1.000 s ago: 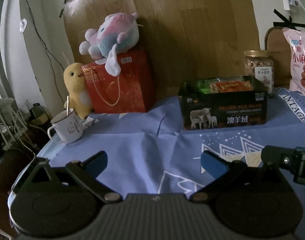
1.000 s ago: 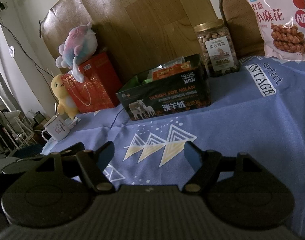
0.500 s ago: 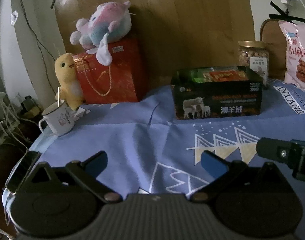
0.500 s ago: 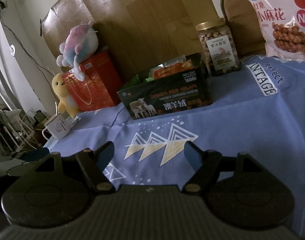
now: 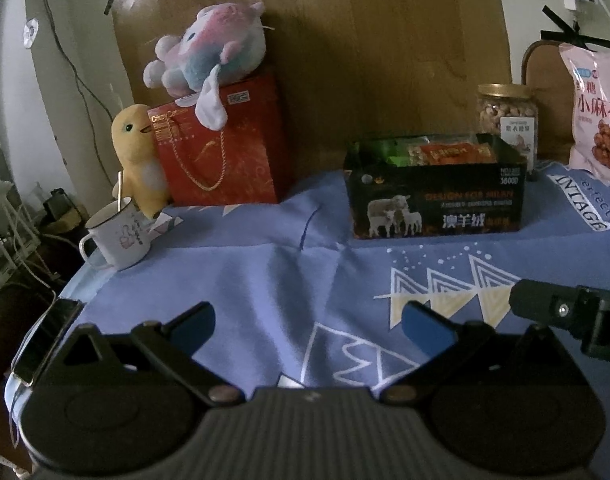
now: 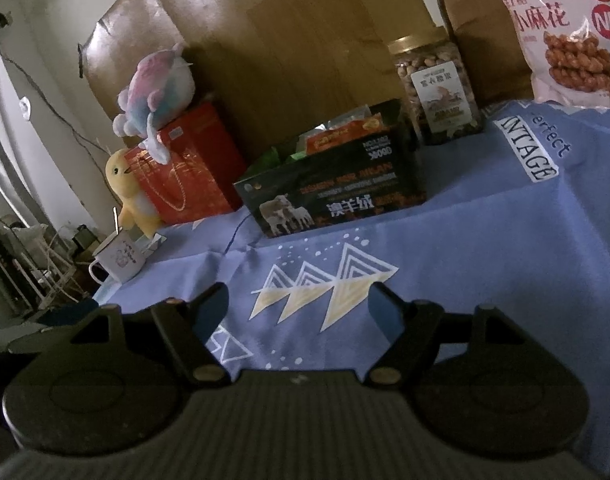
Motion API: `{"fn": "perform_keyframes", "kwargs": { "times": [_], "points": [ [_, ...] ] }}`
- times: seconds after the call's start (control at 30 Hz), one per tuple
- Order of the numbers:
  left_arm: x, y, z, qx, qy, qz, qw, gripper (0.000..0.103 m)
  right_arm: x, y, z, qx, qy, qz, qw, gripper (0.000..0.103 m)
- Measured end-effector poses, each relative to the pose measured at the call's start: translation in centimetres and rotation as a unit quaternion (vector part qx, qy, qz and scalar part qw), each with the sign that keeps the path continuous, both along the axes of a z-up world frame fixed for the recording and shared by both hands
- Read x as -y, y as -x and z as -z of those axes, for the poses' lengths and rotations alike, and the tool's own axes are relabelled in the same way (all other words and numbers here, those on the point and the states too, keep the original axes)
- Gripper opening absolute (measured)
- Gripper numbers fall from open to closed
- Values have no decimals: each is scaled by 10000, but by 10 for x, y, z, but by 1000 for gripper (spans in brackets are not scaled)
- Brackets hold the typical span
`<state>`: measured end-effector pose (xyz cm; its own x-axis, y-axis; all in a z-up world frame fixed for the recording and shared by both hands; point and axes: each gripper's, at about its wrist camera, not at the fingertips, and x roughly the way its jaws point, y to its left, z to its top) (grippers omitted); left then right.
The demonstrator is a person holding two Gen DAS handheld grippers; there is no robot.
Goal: Organize snacks
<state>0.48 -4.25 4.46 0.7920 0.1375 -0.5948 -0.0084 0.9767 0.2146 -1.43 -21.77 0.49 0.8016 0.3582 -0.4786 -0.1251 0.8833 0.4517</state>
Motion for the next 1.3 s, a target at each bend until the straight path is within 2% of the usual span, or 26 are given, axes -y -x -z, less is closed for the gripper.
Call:
{"fn": "perform_keyframes", "kwargs": {
  "times": [0.6,1.07,1.3],
  "points": [
    [-5,5,-1,78,132,46,9999,103,-3,2,-1,22,35,-44,10000,79],
    [-3,-2,3,-158,308,135,9993,103,-3,-2,-2,37,116,-39,9999,79],
    [-4,-2,4,-207,373,74,9991,103,1,3,-12,218,194,-25,9996,79]
  ]
}}
